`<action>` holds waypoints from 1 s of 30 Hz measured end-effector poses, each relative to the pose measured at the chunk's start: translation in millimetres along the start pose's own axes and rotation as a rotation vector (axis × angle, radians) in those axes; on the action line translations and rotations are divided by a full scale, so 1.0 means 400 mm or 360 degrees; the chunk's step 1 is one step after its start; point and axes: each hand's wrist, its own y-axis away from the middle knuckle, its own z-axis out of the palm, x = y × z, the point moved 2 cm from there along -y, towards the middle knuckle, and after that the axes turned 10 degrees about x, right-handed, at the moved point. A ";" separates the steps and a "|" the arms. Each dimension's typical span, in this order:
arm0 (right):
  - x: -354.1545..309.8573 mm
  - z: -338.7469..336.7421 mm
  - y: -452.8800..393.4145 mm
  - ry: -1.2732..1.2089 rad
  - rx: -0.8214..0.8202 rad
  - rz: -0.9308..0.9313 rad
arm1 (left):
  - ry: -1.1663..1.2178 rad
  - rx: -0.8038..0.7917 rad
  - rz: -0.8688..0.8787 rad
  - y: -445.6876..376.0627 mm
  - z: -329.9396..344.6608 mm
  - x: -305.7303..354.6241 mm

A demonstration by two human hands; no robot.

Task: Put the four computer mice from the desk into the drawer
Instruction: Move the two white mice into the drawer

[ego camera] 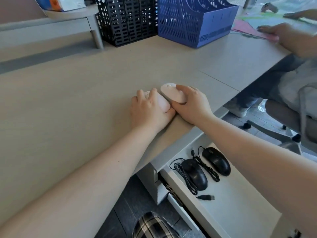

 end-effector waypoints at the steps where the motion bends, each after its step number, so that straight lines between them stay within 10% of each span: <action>1: 0.014 -0.019 0.027 -0.0040 0.0012 -0.0001 | 0.0039 0.0003 -0.0009 0.021 -0.003 0.012; 12: 0.252 -0.222 0.303 -0.0029 -0.0059 0.0249 | 0.0175 -0.0014 0.0396 0.295 0.002 0.207; 30: 0.540 -0.192 0.471 0.0508 -0.0987 0.0748 | -0.0136 -0.1102 0.0227 0.610 0.216 0.271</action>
